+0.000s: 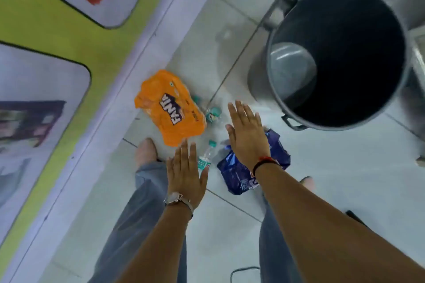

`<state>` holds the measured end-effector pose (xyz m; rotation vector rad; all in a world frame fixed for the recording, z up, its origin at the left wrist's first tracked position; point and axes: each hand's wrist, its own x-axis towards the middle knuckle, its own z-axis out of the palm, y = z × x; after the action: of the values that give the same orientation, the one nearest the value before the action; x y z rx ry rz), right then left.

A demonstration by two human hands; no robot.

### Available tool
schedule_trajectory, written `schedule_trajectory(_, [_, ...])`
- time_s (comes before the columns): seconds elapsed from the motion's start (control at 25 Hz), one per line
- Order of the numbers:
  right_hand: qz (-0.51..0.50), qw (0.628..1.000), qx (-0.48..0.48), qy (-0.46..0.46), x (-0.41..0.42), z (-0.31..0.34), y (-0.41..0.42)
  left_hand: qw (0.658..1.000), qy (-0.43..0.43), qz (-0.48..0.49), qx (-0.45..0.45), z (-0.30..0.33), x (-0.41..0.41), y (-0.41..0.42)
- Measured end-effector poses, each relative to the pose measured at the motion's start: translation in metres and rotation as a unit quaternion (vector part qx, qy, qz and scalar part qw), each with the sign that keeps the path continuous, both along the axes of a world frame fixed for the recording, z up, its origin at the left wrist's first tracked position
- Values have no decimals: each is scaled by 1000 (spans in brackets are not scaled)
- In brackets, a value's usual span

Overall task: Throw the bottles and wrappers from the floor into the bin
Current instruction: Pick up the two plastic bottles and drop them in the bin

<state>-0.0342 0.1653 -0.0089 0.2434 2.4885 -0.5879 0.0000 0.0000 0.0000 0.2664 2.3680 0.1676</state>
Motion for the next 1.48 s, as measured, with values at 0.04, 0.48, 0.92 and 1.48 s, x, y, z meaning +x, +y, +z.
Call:
schedule_trajectory(0.04, [24, 999, 19, -19, 3, -25, -3, 1000, 5, 5, -2, -29, 13, -1])
schedule_trajectory(0.48, [35, 998, 17, -53, -29, -195, -27, 974, -161, 107, -121, -182, 53, 3])
schedule_trajectory(0.92, [-92, 993, 57, 42, -41, -150, -12, 972, -92, 215, 6, -156, 32, 3])
schedule_trajectory(1.48, [-212, 930, -28, 300, -136, 90, 25, 959, 142, 217, 115, 28, -139, 43])
